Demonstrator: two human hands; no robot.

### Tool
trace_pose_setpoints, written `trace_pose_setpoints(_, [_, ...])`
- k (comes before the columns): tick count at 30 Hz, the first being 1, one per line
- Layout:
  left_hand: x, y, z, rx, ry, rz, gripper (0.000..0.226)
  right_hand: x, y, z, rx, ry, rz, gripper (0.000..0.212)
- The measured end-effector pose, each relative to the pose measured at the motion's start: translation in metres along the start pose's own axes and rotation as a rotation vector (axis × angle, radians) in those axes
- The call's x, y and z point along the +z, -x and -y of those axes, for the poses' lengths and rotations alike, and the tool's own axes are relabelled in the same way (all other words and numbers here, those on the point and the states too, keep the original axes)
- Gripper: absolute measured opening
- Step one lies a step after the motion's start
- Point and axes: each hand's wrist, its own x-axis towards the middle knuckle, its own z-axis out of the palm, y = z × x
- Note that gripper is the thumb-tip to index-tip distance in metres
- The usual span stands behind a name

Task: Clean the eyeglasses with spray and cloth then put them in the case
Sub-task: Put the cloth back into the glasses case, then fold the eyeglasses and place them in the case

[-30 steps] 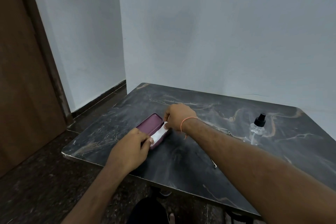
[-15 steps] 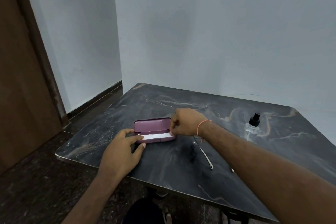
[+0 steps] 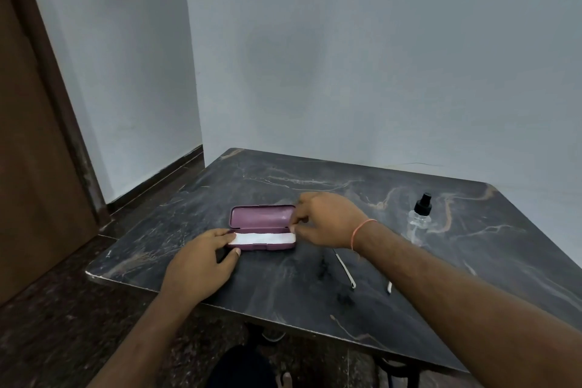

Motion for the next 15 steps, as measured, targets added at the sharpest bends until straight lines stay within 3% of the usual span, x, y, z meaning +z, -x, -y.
trace_pose_setpoints(8, [0.0,0.003,-0.004,0.025,-0.059,-0.027,0.056,0.01,0.11,-0.034,0.135,-0.302,-0.597,0.012])
trace_pose_setpoints(11, [0.004,0.006,-0.003,0.027,-0.077,-0.02,0.067,0.022,0.152,-0.051,0.225,-0.364,-0.689,0.014])
trace_pose_setpoints(15, [0.006,0.006,-0.006,0.004,-0.058,-0.013,0.078,0.037,0.187,-0.071,0.381,-0.383,-0.66,0.02])
